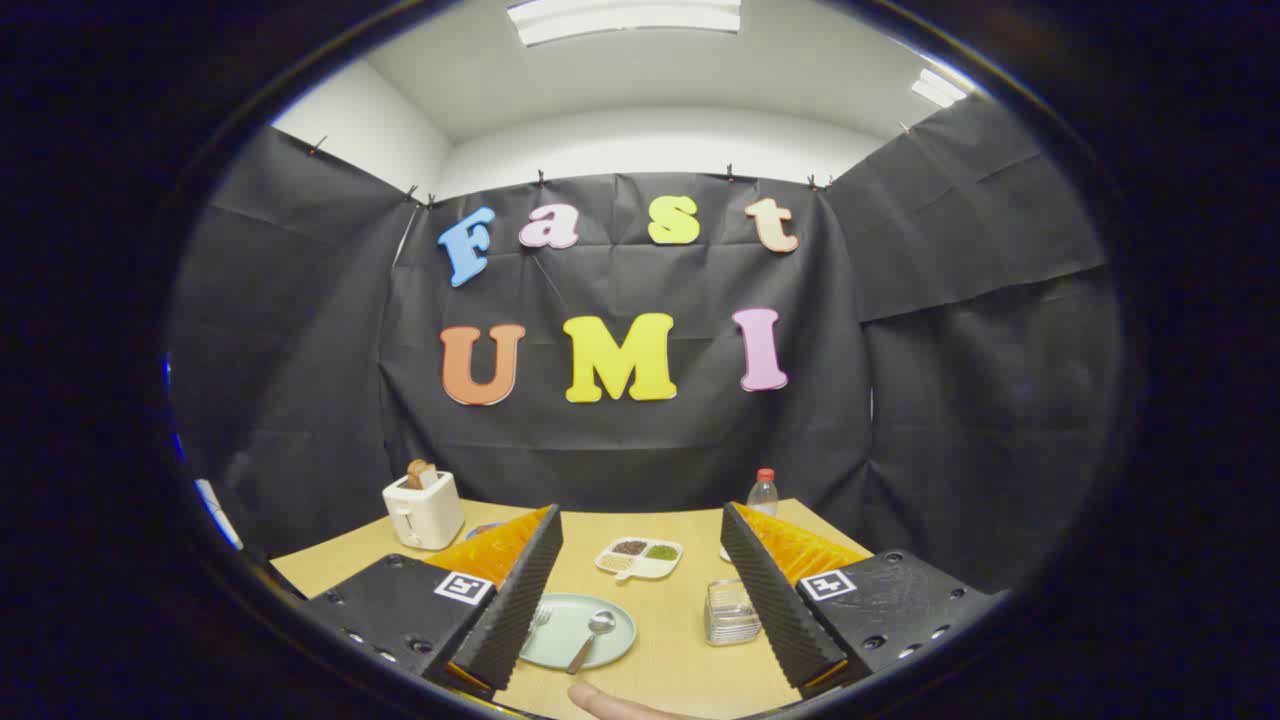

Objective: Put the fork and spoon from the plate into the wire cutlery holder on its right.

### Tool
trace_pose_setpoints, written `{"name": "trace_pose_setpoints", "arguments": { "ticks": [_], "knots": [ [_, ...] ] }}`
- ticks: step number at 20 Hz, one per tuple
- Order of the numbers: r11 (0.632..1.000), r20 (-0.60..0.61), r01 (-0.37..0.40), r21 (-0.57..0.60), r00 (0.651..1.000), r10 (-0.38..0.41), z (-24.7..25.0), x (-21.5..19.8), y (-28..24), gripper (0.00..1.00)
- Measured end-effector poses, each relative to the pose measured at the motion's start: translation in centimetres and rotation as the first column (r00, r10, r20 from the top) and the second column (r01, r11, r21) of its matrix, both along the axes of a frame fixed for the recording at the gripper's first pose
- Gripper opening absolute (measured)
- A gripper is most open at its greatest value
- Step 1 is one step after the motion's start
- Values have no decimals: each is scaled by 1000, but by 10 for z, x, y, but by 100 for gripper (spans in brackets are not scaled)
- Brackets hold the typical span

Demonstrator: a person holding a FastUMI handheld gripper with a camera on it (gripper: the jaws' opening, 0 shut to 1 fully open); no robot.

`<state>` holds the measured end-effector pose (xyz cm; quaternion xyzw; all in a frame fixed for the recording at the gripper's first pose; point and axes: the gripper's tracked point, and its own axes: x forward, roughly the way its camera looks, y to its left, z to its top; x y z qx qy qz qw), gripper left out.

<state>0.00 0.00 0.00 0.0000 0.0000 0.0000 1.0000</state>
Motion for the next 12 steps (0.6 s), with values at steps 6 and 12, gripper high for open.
{"name": "trace_pose_setpoints", "arguments": {
  "ticks": [6, 12],
  "knots": [
    [1000, 14, 1, 1, 1000, -1, 3, -2, 2, 95],
    [1000, 14, 7, 3, 1000, -7, 0, 0, 3, 96]
  ]
}}
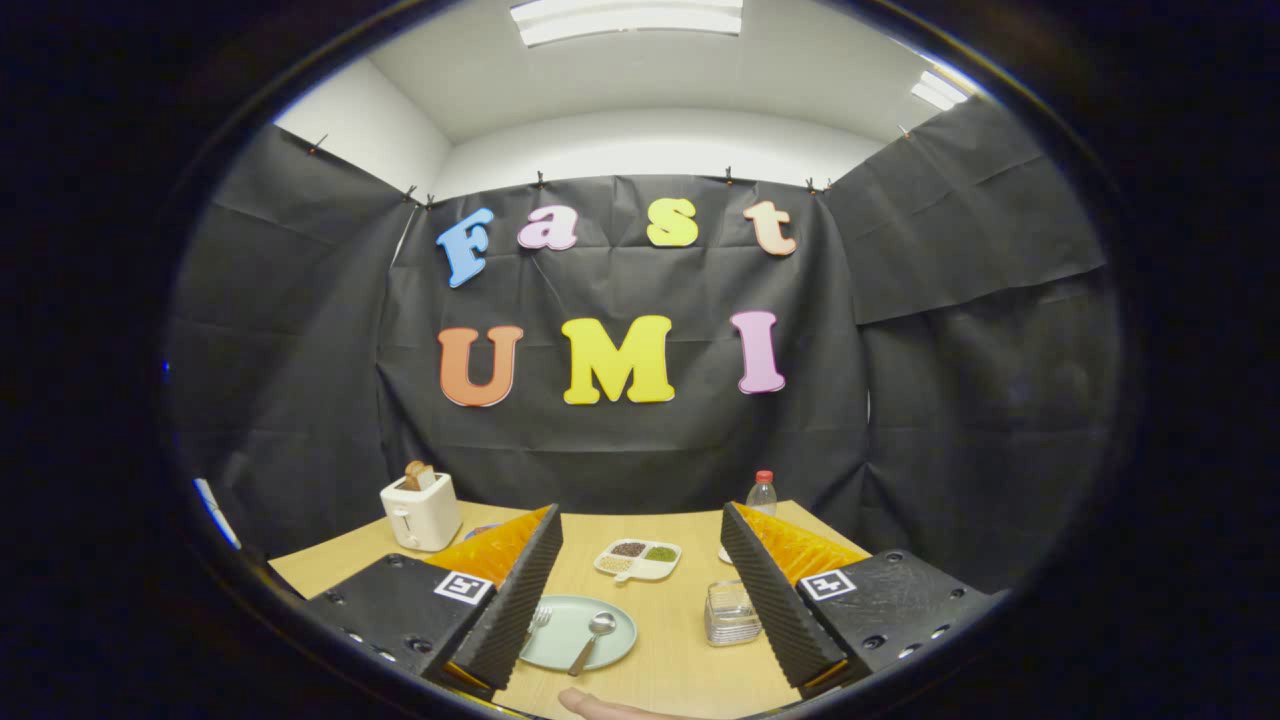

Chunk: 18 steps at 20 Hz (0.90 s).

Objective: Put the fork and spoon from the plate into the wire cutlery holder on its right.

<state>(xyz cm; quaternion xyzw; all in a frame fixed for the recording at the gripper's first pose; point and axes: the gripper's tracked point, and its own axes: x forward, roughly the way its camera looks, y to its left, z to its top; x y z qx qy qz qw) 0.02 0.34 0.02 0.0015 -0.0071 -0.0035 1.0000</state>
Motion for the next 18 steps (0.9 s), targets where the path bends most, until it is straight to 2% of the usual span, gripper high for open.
{"name": "trace_pose_setpoints", "arguments": {
  "ticks": [8, 13, 18],
  "knots": [
    [1000, -55, 9, -11, 998, -9, -22, 16, 10, 95],
    [999, -151, 30, -15, 988, -32, -57, 37, 18, 96],
    [998, -286, 26, -52, 957, -40, -106, 63, 31, 96]
  ]
}}
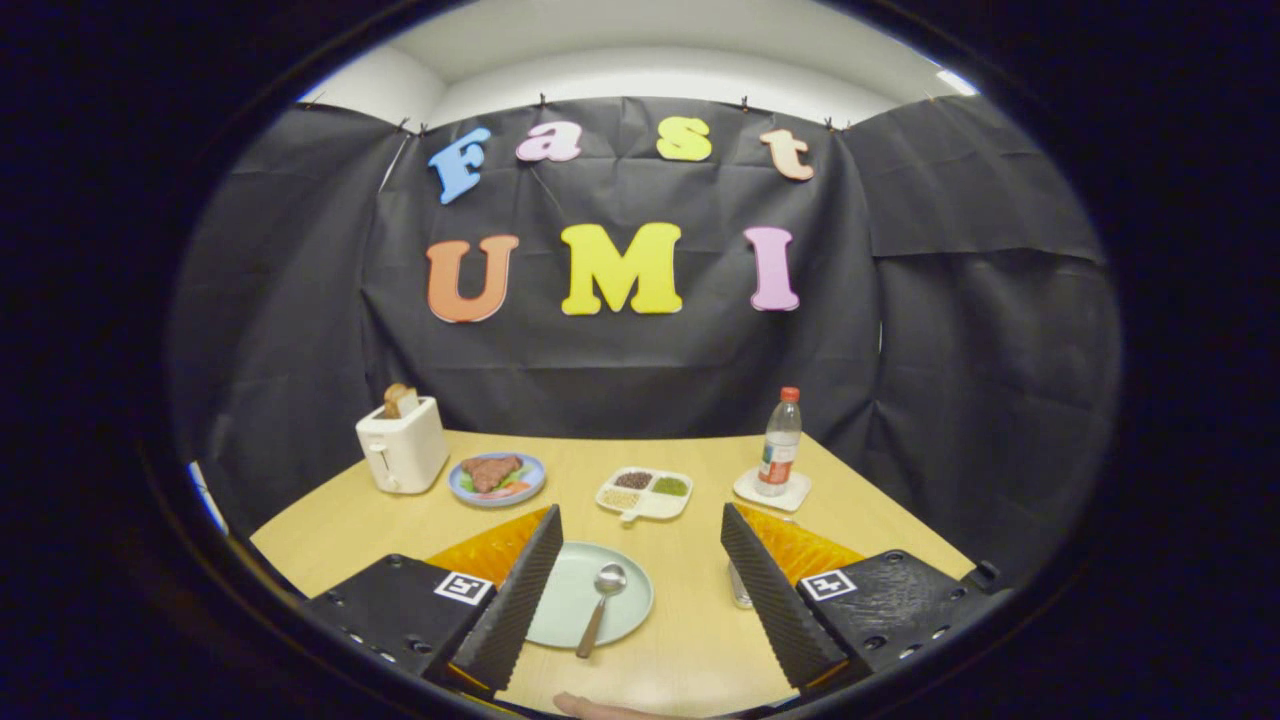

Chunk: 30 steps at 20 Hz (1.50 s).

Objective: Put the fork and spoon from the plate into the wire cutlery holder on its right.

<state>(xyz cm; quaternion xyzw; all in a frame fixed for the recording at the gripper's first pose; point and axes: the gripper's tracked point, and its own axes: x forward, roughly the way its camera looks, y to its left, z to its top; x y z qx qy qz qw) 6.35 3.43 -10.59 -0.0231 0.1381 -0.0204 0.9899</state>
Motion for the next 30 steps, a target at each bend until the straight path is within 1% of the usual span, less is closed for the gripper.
{"name": "trace_pose_setpoints", "arguments": {
  "ticks": [3, 6, 8, 10, 13, 15, 19, 25, 28, 30],
  "knots": [
    [1000, -86, -1, -8, 996, 0, -29, 15, 7, 95],
    [1000, -207, -1, -23, 978, -4, -68, 30, 12, 95],
    [1000, -290, -1, -24, 957, -6, -91, 37, 13, 96],
    [1000, -344, 0, -9, 939, -3, -108, 42, 15, 97],
    [1000, -433, 23, 11, 901, -16, -134, 48, 16, 97],
    [999, -488, 12, 38, 873, 8, -149, 47, 24, 97],
    [999, -551, 4, 37, 834, 17, -170, 54, 27, 96],
    [999, -626, -30, 23, 779, 38, -192, 58, 36, 96],
    [998, -642, -19, 58, 765, 52, -199, 63, 39, 93],
    [997, -657, -13, 71, 752, 57, -203, 65, 40, 86]
  ]
}}
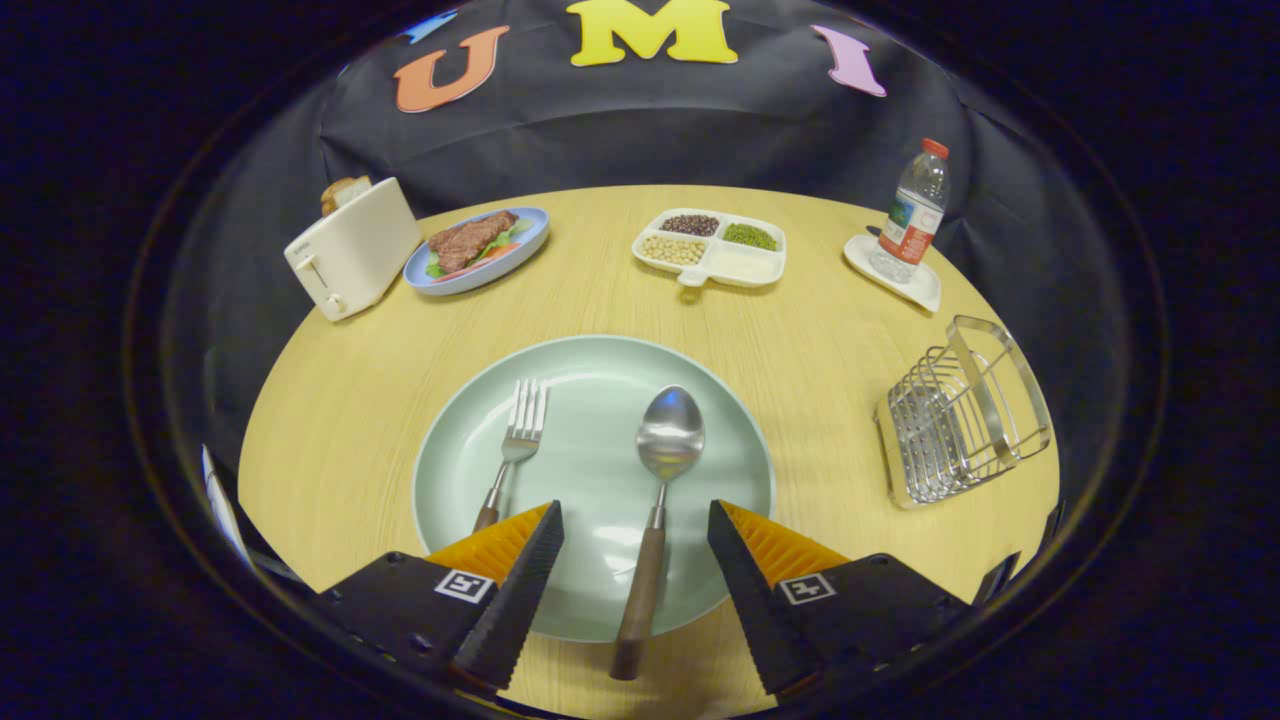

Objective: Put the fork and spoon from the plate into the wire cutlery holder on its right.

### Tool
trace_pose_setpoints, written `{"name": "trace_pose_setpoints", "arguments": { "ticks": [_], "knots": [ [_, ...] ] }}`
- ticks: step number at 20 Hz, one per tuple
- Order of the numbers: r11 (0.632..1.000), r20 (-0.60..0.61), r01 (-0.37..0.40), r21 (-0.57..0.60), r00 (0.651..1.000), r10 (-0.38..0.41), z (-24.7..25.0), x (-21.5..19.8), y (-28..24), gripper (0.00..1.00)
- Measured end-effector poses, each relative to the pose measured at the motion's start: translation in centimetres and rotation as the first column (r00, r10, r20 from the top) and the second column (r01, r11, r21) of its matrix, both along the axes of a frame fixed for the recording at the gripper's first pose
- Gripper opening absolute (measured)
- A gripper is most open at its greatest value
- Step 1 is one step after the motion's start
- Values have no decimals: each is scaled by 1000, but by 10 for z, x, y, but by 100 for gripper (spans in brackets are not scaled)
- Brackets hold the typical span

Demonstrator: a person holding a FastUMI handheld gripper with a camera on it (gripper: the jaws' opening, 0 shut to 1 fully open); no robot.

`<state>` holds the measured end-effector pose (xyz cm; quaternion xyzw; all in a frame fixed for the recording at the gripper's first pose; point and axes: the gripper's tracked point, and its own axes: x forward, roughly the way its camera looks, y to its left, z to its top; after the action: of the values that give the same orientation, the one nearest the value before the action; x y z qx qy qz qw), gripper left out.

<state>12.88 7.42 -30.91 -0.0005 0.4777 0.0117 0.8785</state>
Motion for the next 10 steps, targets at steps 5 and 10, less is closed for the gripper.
{"name": "trace_pose_setpoints", "arguments": {
  "ticks": [5, 10],
  "knots": [
    [999, -57, 7, 43, 998, -5, -9, 1, 3, 67],
    [999, -55, 28, 17, 998, -27, -12, 3, -8, 40]
  ]
}}
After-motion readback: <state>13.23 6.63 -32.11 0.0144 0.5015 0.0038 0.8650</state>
